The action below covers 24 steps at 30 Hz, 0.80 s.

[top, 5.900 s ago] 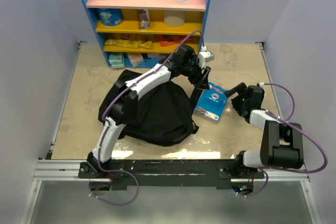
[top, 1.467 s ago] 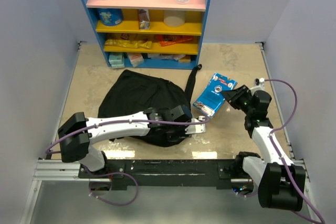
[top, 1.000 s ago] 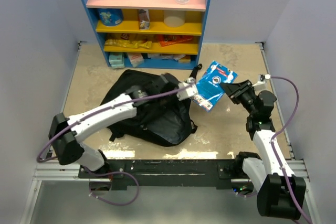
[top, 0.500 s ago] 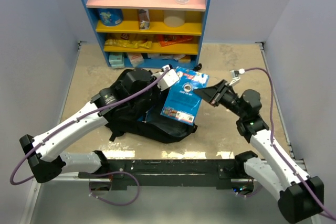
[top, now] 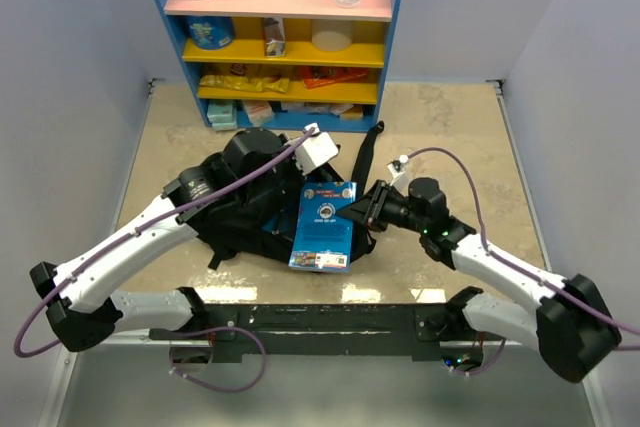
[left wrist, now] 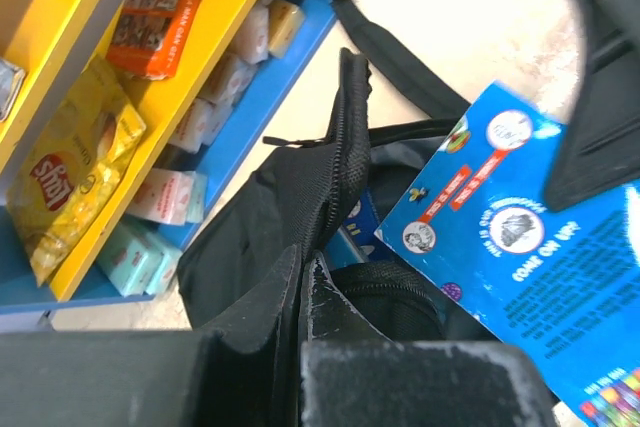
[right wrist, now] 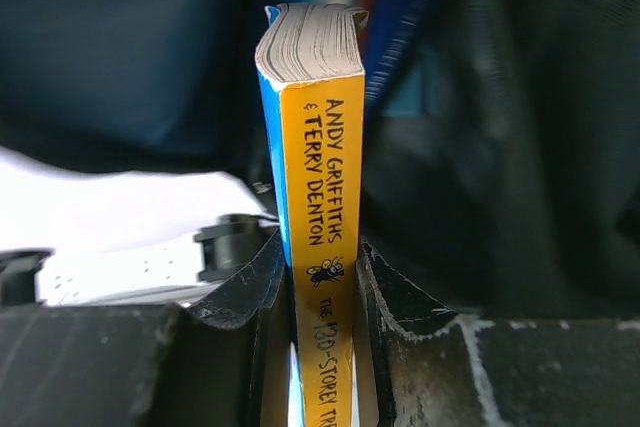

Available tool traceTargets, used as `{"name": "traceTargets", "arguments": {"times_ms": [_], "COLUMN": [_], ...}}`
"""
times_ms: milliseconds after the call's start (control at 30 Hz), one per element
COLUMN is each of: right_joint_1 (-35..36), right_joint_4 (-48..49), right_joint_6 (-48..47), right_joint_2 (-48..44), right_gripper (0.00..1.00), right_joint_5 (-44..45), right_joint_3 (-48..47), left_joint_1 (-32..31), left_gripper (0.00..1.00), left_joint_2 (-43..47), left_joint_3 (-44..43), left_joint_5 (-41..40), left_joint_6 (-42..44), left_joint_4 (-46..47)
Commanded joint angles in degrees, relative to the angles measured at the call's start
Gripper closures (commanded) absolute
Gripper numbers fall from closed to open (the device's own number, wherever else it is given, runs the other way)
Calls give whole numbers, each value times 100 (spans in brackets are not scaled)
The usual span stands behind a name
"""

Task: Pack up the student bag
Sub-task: Place the book in the student bag.

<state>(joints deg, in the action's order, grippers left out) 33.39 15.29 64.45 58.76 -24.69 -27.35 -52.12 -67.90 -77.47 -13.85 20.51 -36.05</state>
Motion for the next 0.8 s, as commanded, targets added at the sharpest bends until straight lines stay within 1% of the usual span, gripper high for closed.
{"name": "traceTargets", "arguments": {"times_ms": [0, 33, 67, 133, 233, 267, 333, 367, 433, 500, 567, 667, 767], "right_joint_1": [115, 124, 124, 133, 133, 133, 124, 116, 124, 124, 124, 133, 116], "right_joint_4": [852, 957, 976, 1098, 1756, 2359, 2767, 3282, 3646, 3430, 2817, 2804, 2444], "right_joint_6": [182, 191, 174, 199, 445, 681, 867, 1120, 1298, 1150, 800, 798, 553], "right_joint_2": [644, 776, 1108, 1443, 1971, 2112, 2542, 2674, 2886, 2782, 2501, 2246, 2052], "right_gripper": [100, 100, 100, 100, 100, 100, 100, 100, 100, 100, 100, 100, 100], "right_joint_5": [43, -18, -71, -307, -519, -763, -1010, -1316, -1608, -1610, -1583, -1785, -1987], "right_joint_3": [-296, -393, -698, -1155, -1535, -1588, -1763, -1773, -1765, -1677, -1677, -1598, -1755], "left_joint_1": [26, 26, 35, 35, 35, 26, 26, 26, 35, 26, 35, 35, 26], "left_gripper": [100, 100, 100, 100, 100, 100, 100, 100, 100, 100, 100, 100, 100], "left_joint_2": [242, 251, 268, 286, 303, 321, 330, 347, 365, 383, 418, 427, 418], "left_joint_3": [-479, -479, -471, -453, -409, -409, -374, -348, -286, -242, -198, -154, -154], "left_joint_5": [435, 627, 742, 979, 1260, 1331, 1358, 1358, 1358, 1358, 1350, 1350, 1358], "left_joint_6": [-21, -12, -21, -56, -21, -21, -21, -38, -30, -30, -12, -3, -3], "left_joint_4": [679, 652, 609, 521, 415, 397, 345, 353, 371, 371, 380, 389, 380]}}
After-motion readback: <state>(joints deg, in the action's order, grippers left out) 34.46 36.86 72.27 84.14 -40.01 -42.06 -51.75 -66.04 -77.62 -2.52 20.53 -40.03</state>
